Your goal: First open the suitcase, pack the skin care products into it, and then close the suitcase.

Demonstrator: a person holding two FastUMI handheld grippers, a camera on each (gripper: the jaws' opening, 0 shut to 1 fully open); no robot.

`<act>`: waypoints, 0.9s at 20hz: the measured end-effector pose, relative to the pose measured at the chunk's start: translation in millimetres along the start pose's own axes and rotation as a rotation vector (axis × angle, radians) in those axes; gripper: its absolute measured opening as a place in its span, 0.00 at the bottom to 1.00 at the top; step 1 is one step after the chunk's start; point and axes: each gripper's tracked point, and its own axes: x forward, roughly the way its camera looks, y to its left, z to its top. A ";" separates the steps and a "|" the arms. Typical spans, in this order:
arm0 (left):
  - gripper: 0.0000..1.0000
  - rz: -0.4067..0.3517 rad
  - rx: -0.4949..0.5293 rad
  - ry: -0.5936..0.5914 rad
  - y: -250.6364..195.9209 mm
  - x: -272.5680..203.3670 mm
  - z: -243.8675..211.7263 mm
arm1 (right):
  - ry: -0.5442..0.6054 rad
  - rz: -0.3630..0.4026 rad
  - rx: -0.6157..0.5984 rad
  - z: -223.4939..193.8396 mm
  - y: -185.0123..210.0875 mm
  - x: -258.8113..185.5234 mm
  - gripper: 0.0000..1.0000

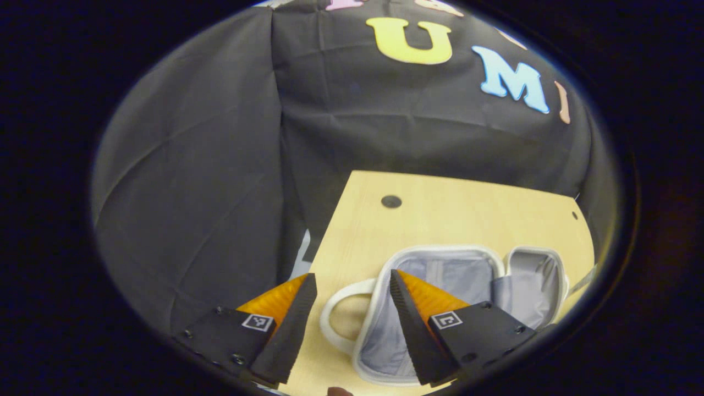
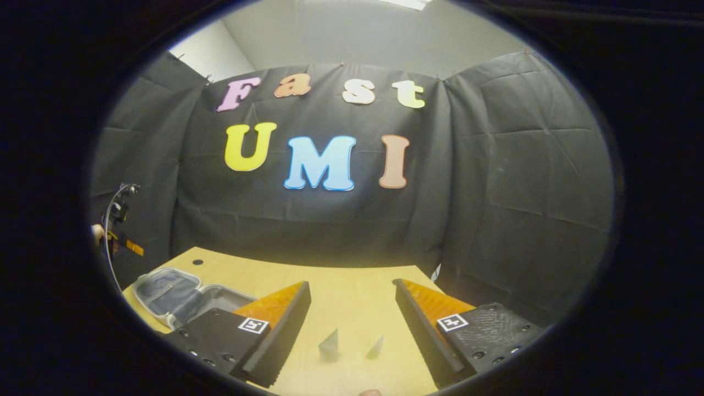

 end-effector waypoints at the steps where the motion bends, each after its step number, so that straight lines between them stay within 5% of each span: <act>1: 0.88 -0.010 -0.016 -0.056 -16.8 -8.7 12.7 | 0.000 -0.004 0.003 -1.8 -4.8 -0.6 0.95; 9: 0.87 -0.206 -0.135 -0.389 -179.9 -71.2 65.9 | 0.013 -0.020 0.026 -14.6 -48.5 1.1 0.94; 18: 0.90 -0.393 0.055 -0.483 -401.2 -132.3 35.7 | 0.045 0.010 0.025 -34.8 -89.1 7.5 0.95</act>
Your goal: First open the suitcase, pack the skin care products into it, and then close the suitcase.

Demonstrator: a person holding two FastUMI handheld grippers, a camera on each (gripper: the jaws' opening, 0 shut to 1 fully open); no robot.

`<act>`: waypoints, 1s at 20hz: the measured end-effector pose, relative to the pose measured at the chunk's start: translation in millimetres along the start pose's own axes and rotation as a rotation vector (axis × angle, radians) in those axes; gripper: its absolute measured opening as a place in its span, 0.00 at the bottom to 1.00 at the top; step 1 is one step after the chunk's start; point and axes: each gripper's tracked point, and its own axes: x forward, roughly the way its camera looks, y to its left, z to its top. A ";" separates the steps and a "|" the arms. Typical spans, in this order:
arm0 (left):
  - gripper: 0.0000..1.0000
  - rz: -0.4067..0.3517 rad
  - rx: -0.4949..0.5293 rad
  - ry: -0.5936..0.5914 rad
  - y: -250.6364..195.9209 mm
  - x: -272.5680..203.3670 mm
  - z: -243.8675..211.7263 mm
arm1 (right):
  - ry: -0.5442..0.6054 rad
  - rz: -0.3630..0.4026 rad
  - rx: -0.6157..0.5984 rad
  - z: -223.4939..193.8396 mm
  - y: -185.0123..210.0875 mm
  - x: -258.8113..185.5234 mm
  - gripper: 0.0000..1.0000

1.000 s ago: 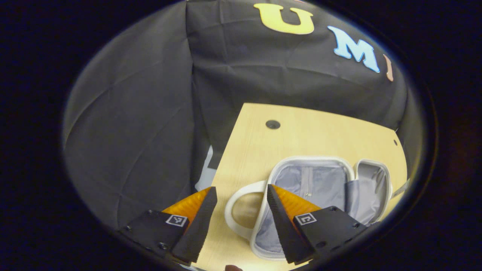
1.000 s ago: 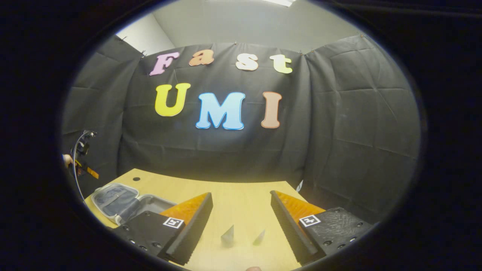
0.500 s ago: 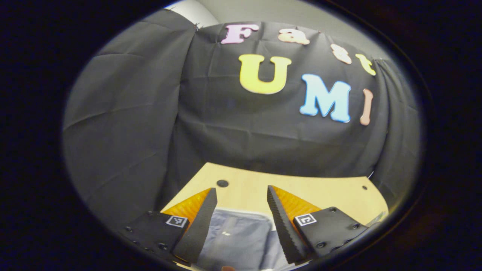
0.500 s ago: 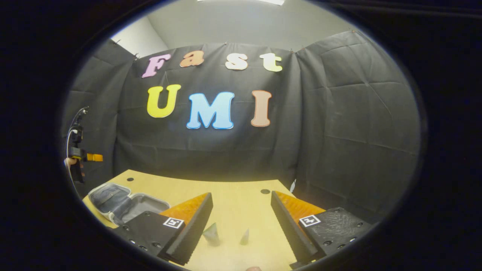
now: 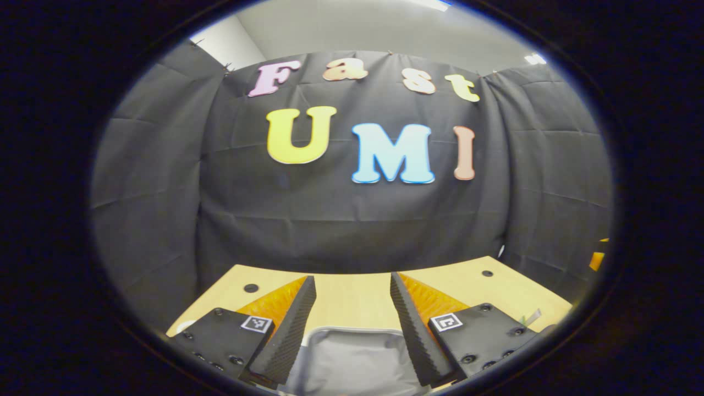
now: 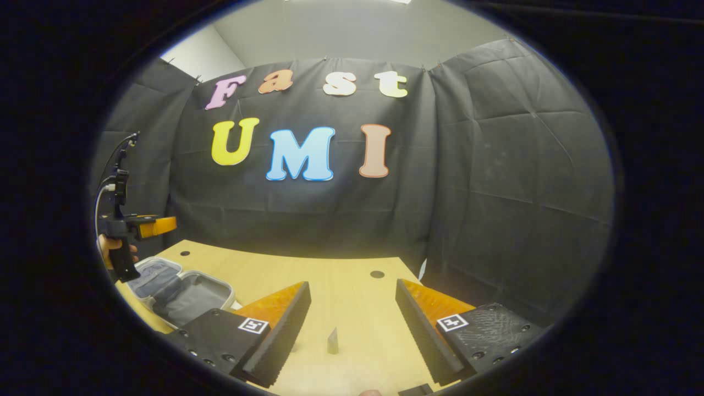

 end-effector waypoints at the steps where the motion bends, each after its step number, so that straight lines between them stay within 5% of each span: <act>1: 0.90 -0.035 -0.006 -0.002 -24.9 5.1 -1.1 | 0.003 0.002 0.003 -2.1 -4.9 1.0 0.95; 11: 0.95 -0.302 -0.014 0.017 -230.3 17.1 -65.6 | 0.043 0.019 -0.002 -20.1 -48.0 17.5 0.95; 20: 0.96 -0.354 0.022 0.165 -269.9 14.0 -182.7 | 0.081 0.057 -0.016 -36.8 -51.6 35.0 0.95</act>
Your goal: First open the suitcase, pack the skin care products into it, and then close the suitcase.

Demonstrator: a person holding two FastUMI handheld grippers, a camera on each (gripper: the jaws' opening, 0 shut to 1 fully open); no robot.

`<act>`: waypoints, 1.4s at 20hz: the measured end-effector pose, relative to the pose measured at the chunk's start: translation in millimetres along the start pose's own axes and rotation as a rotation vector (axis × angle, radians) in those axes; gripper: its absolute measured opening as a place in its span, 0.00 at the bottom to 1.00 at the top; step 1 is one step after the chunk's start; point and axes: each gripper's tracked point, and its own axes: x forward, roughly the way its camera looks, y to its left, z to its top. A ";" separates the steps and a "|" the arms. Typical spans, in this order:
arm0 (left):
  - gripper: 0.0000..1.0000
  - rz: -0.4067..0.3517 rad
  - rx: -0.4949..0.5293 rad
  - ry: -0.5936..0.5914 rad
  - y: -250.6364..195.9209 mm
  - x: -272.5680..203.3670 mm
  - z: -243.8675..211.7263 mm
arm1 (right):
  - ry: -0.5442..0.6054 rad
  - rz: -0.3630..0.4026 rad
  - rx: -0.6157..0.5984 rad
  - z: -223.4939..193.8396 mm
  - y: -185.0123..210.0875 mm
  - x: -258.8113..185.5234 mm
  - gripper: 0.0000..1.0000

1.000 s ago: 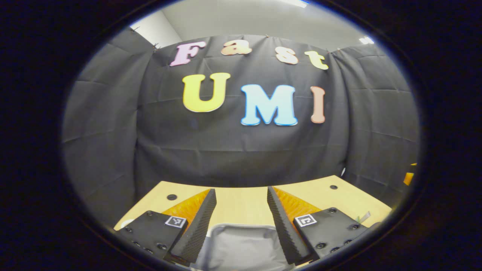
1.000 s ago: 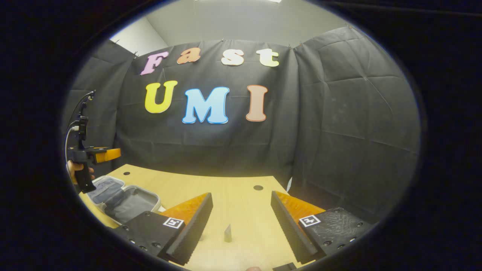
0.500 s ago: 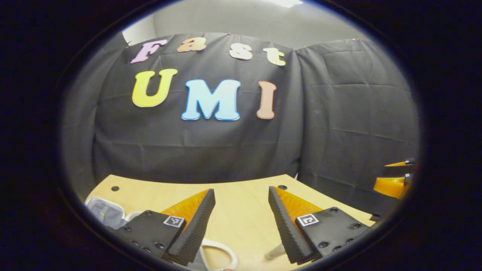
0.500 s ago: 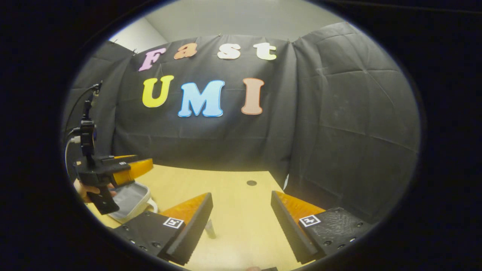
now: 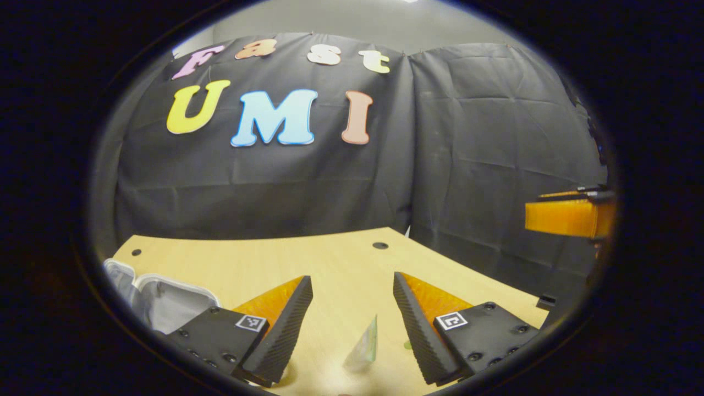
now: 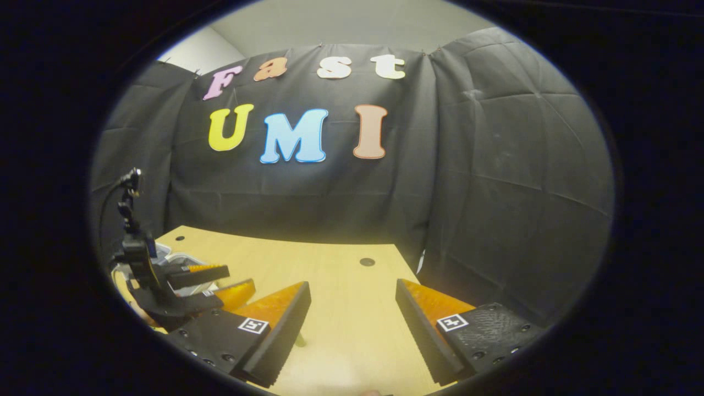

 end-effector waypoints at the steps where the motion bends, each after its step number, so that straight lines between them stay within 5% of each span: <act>1: 0.95 -0.005 -0.005 0.027 -1.7 1.5 -17.3 | 0.006 0.008 -0.001 -3.1 1.9 1.0 0.95; 10: 0.90 -0.019 -0.046 0.221 -9.4 22.8 -99.1 | 0.028 0.005 -0.014 -11.6 8.3 -0.2 0.95; 13: 0.48 0.010 -0.044 0.235 0.5 24.8 -99.7 | 0.036 -0.009 0.002 -15.8 9.7 -1.4 0.95; 18: 0.38 0.032 -0.051 0.346 9.7 20.0 -103.5 | 0.054 0.027 0.026 -26.0 30.8 6.3 0.95; 22: 0.35 0.049 -0.237 0.389 22.0 -9.8 -78.1 | 0.095 0.106 0.045 -47.7 64.7 25.7 0.95; 28: 0.35 0.094 -0.294 0.348 66.8 -72.7 -7.4 | 0.258 0.152 0.036 -118.8 94.6 71.4 0.95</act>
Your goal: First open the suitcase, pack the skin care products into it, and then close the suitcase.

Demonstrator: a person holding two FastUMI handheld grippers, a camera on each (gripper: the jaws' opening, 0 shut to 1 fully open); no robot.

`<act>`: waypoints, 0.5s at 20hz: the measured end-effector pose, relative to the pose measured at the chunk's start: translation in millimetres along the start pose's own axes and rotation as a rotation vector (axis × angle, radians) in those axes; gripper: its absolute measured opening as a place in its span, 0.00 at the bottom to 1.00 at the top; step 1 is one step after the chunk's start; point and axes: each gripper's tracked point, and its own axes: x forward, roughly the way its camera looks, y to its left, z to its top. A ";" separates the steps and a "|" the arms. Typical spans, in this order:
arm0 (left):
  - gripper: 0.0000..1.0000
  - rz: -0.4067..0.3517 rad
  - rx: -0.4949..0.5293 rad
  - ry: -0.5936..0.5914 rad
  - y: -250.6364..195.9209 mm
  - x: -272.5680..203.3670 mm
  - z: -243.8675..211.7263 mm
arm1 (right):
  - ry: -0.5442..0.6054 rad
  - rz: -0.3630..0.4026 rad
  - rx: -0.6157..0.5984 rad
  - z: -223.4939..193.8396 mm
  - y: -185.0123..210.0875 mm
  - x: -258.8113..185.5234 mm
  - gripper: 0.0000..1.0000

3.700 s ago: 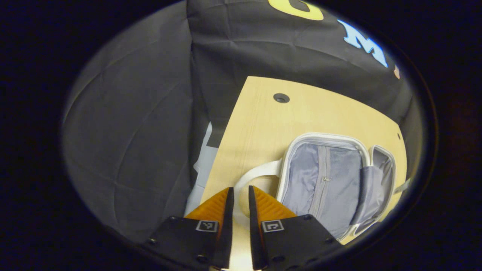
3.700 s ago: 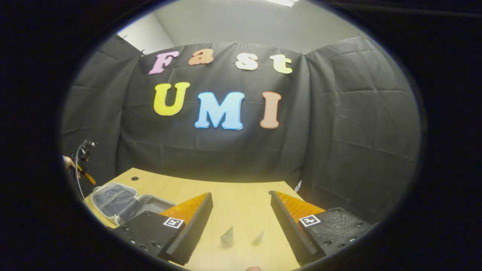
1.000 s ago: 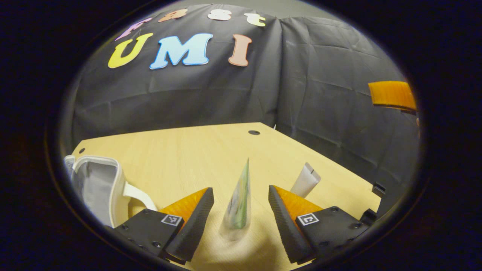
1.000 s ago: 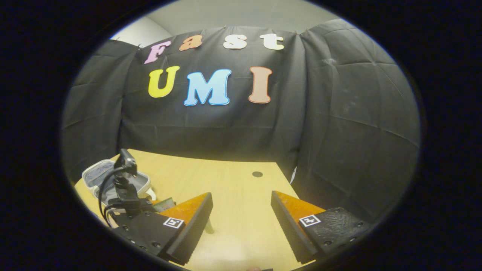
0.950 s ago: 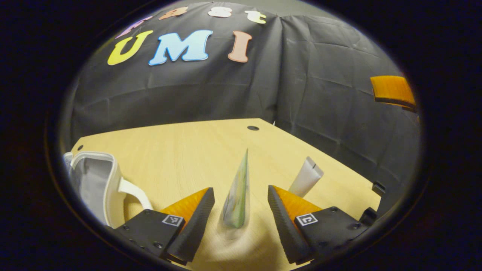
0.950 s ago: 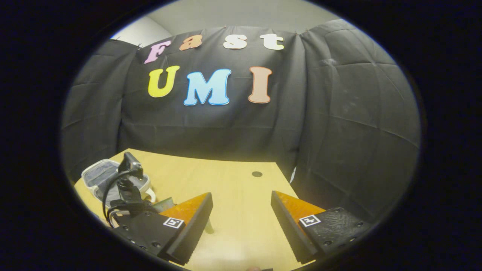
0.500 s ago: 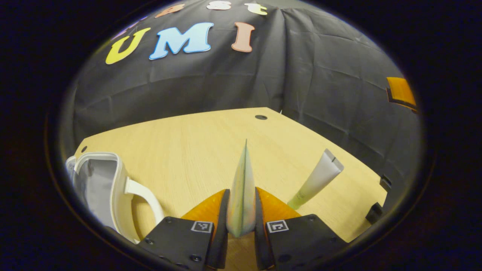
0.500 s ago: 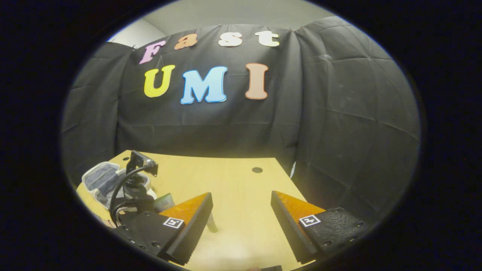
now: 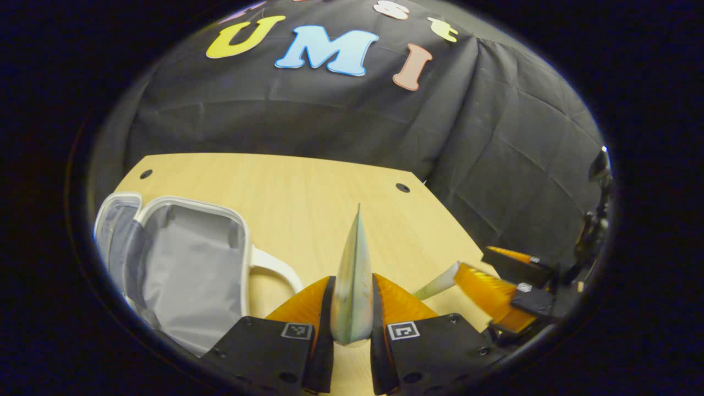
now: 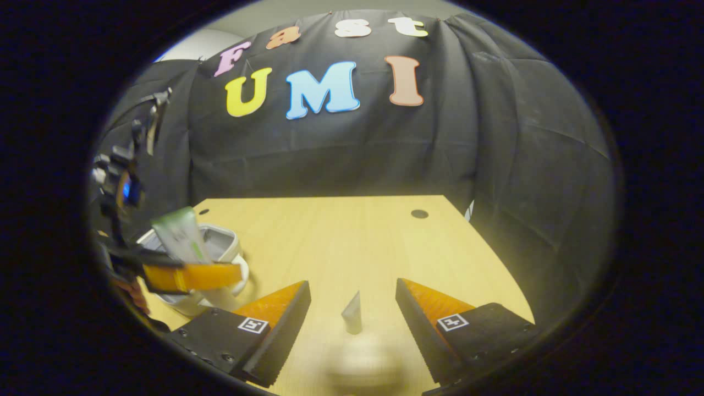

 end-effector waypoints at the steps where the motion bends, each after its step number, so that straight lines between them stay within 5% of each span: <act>1: 0.35 0.012 -0.004 0.001 9.1 -12.9 6.1 | 0.021 -0.007 -0.005 -9.9 -0.2 10.8 0.95; 4: 0.35 0.058 -0.024 0.006 42.3 -45.3 15.1 | 0.084 -0.029 -0.031 -35.8 -1.4 34.5 0.83; 8: 0.35 0.117 -0.060 0.038 90.2 -70.9 14.1 | 0.121 -0.053 -0.007 -51.6 0.1 36.2 0.41; 9: 0.35 0.128 -0.072 0.051 101.8 -73.3 12.5 | 0.129 -0.055 0.004 -53.9 1.6 35.0 0.22; 10: 0.33 0.143 -0.078 0.063 114.4 -76.3 12.4 | 0.142 -0.050 0.019 -55.6 7.0 30.9 0.21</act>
